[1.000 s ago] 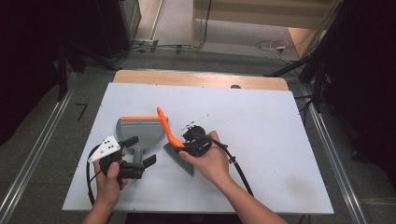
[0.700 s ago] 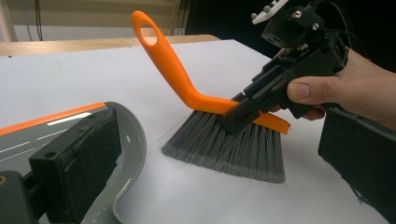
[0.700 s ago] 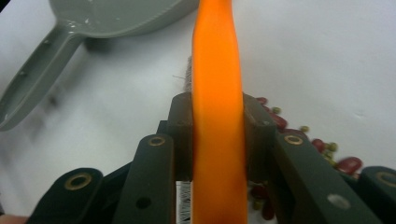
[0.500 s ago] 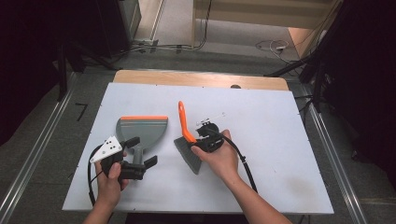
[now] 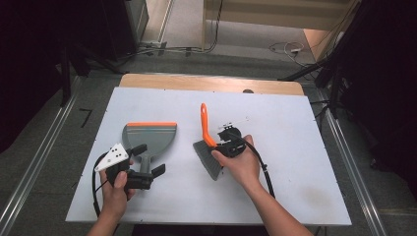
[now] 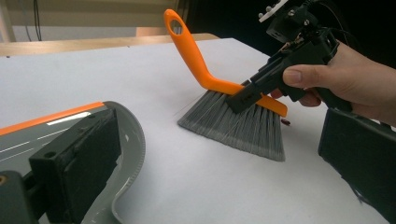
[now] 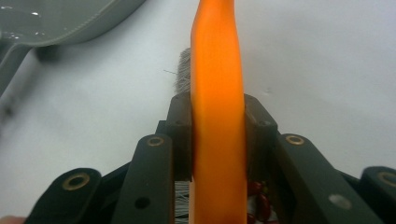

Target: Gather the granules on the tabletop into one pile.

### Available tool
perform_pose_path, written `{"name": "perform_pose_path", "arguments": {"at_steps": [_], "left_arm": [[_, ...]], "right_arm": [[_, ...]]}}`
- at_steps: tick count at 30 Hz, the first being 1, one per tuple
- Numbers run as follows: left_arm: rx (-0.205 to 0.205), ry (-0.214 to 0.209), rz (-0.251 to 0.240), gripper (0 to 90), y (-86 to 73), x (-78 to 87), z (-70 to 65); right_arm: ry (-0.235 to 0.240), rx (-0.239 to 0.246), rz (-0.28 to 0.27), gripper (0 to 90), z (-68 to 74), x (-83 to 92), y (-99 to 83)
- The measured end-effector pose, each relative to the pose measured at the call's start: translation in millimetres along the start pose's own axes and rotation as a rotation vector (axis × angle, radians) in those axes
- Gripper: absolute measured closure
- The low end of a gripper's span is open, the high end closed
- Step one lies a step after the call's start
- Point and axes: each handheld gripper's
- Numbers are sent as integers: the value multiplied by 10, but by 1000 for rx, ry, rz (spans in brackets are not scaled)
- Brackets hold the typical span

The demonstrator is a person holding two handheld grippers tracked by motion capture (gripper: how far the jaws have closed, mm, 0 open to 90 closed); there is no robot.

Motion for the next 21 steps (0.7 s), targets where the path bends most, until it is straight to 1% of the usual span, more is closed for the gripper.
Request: {"name": "perform_pose_path", "arguments": {"at_steps": [1, 7, 14, 15, 16, 20, 21], "left_arm": [[-2, 0, 1, 0, 0, -1, 0], [-4, -2, 4, 0, -1, -7, -1], [-5, -3, 7, 0, -4, -13, -5], [-3, -3, 6, 0, -4, -13, -6], [-3, -3, 6, 0, -4, -12, -6], [-3, -3, 5, 0, -3, -9, -5], [-3, -3, 5, 0, -3, -9, -5]], "right_arm": [[-1, -8, -1, 678, -14, 2, -2], [-8, -15, -5, 677, -98, 15, -15], [-11, -34, -6, 677, -169, 25, -31], [-14, -31, -7, 677, -181, 28, -34], [-14, -39, -4, 676, -184, 33, -34], [-21, -38, -6, 676, -227, 42, -41], [-23, -46, -8, 676, -235, 42, -43]]}}
Point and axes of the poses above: each handheld gripper's, and its own axes: x roughly backward along the jaws, y roughly out of its top, z roughly to its left, and after that the axes turned 14 degrees about -y, right-handed
